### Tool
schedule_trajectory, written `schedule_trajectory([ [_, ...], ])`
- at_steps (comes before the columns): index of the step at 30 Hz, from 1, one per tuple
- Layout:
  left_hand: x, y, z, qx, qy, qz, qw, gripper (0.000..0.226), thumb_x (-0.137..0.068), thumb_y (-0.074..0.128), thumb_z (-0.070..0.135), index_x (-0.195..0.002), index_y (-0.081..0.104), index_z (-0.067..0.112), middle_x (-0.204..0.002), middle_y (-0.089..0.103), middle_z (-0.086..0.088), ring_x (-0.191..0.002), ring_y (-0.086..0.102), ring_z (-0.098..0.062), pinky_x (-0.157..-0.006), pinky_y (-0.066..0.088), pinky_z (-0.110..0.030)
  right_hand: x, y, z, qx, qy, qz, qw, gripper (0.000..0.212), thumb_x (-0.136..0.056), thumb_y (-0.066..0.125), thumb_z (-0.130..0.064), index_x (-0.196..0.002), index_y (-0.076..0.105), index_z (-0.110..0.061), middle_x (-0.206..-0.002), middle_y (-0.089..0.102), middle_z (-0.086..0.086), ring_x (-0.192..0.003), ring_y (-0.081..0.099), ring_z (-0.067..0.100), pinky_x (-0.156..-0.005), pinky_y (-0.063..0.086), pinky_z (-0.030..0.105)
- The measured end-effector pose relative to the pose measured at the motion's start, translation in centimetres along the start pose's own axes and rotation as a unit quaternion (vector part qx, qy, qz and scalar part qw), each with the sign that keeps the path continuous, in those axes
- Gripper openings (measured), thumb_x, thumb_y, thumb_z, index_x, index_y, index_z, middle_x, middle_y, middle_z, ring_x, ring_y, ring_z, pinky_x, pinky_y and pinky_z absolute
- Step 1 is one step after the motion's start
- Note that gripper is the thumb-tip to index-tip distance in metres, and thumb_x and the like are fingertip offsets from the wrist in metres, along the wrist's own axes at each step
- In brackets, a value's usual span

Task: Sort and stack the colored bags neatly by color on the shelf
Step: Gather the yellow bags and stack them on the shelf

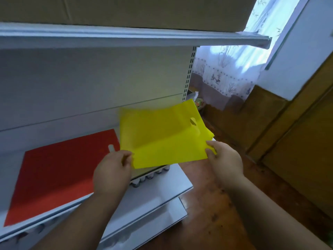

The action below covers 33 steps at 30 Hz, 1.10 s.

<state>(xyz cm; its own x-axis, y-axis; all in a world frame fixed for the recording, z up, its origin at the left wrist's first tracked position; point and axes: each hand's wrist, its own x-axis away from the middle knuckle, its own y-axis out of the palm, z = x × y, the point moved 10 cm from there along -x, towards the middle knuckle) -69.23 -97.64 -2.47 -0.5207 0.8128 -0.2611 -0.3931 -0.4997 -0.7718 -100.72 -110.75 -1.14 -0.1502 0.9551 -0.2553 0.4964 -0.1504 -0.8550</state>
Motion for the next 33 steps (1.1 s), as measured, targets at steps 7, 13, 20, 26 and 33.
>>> schedule_trajectory([
  [7,-3.4,4.0,1.7,-0.08,-0.015,-0.016,0.997,0.023,-0.096,0.056,0.027,-0.113,0.071,0.025,-0.113,0.069,-0.003,-0.096,0.064,-0.024,-0.072,0.047,-0.031,-8.2,2.3,2.4,0.044,-0.037,-0.033,0.998,0.03,-0.095,0.058,-0.032,-0.122,0.066,-0.021,-0.107,0.062,0.002,-0.091,0.061,0.027,-0.069,0.049,0.036],
  [13,-4.6,8.9,2.9,-0.192,-0.018,-0.028,0.981,0.016,-0.09,0.059,0.024,-0.093,0.075,0.025,-0.089,0.065,-0.003,-0.07,0.062,-0.025,-0.062,0.051,-0.031,-13.8,6.0,4.8,0.094,-0.075,-0.122,0.985,0.029,-0.099,0.049,-0.033,-0.121,0.066,-0.024,-0.105,0.058,-0.001,-0.089,0.06,0.026,-0.065,0.044,0.032],
  [20,-4.7,12.2,3.6,-0.251,-0.036,-0.022,0.967,0.008,-0.069,0.078,0.021,-0.065,0.071,0.022,-0.064,0.057,-0.003,-0.048,0.056,-0.026,-0.049,0.043,-0.027,-16.4,8.6,6.5,0.151,-0.081,-0.19,0.967,0.022,-0.097,0.047,-0.034,-0.108,0.064,-0.026,-0.111,0.058,0.001,-0.091,0.059,0.023,-0.074,0.051,0.034],
  [26,-4.6,11.6,4.4,-0.251,-0.048,0.008,0.967,0.012,-0.07,0.082,0.028,-0.074,0.074,0.021,-0.071,0.059,-0.004,-0.053,0.059,-0.025,-0.053,0.044,-0.028,-16.4,8.4,4.2,0.165,-0.158,-0.182,0.956,0.03,-0.097,0.049,-0.044,-0.114,0.065,-0.025,-0.109,0.054,-0.001,-0.086,0.061,0.023,-0.067,0.052,0.033],
  [33,-1.7,7.2,4.1,-0.174,-0.048,0.068,0.981,0.016,-0.075,0.077,0.026,-0.089,0.074,0.019,-0.078,0.064,-0.002,-0.062,0.062,-0.026,-0.058,0.051,-0.032,-11.7,8.7,-5.6,0.018,-0.264,-0.203,0.943,0.04,-0.097,0.05,-0.046,-0.132,0.056,-0.028,-0.127,0.051,-0.004,-0.104,0.062,0.019,-0.078,0.054,0.034],
])
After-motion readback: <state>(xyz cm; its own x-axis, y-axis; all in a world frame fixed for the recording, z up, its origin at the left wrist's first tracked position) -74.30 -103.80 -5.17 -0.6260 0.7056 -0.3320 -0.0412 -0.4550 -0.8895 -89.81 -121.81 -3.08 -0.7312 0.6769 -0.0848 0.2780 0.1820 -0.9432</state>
